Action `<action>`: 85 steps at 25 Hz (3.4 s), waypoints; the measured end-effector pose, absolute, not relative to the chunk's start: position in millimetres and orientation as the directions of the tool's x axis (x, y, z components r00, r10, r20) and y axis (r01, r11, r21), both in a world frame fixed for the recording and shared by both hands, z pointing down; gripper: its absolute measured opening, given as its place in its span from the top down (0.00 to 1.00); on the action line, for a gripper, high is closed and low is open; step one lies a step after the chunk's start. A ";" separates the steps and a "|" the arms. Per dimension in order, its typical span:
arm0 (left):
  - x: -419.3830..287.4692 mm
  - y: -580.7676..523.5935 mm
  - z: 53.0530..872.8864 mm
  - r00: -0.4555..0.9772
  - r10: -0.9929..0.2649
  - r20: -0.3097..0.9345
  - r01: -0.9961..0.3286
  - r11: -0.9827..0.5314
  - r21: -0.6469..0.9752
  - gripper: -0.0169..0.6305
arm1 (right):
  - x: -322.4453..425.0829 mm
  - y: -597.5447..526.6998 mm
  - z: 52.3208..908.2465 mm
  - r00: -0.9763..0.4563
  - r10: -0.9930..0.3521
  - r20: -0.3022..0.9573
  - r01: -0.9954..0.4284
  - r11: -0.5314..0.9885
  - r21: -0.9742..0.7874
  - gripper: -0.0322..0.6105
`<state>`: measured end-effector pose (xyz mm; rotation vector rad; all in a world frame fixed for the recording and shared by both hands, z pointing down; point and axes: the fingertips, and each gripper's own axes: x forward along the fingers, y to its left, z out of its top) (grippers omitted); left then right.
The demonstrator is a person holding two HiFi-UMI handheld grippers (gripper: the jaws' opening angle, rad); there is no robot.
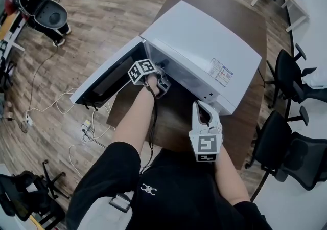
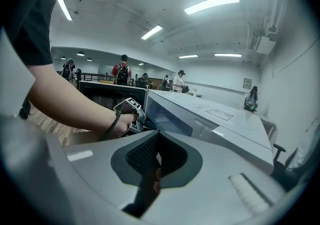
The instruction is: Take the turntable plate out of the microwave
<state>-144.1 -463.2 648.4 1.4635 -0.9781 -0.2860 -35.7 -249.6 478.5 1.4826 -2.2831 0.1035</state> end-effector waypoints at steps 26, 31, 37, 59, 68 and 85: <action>-110.4 -467.3 641.1 0.692 -0.688 0.218 -0.123 0.185 0.975 0.82 | -32.8 -249.0 491.1 -0.357 -0.833 0.422 -0.875 0.457 0.162 0.94; -78.7 -467.0 638.2 0.757 -0.624 0.195 -0.146 0.129 0.981 0.84 | -31.2 -250.4 494.1 -0.351 -0.831 0.431 -0.875 0.455 0.165 0.94; -62.3 -466.1 637.0 0.752 -0.632 0.190 -0.136 0.132 0.982 0.93 | -27.6 -246.2 492.4 -0.342 -0.834 0.432 -0.873 0.452 0.182 0.94; -79.9 -439.0 590.4 0.722 -0.686 -0.091 0.044 -0.086 0.995 0.92 | -18.2 -245.7 489.6 -0.368 -0.827 0.425 -0.866 0.471 0.167 0.94; -105.7 -398.4 582.0 0.687 -0.715 -0.129 0.083 -0.099 0.992 0.92 | -29.4 -241.6 484.8 -0.407 -0.818 0.406 -0.851 0.501 0.157 0.94; -168.7 -278.4 582.2 0.481 -0.864 -0.146 0.123 -0.098 0.988 0.91 | -31.1 -204.1 477.0 -0.569 -0.753 0.332 -0.786 0.616 0.050 0.94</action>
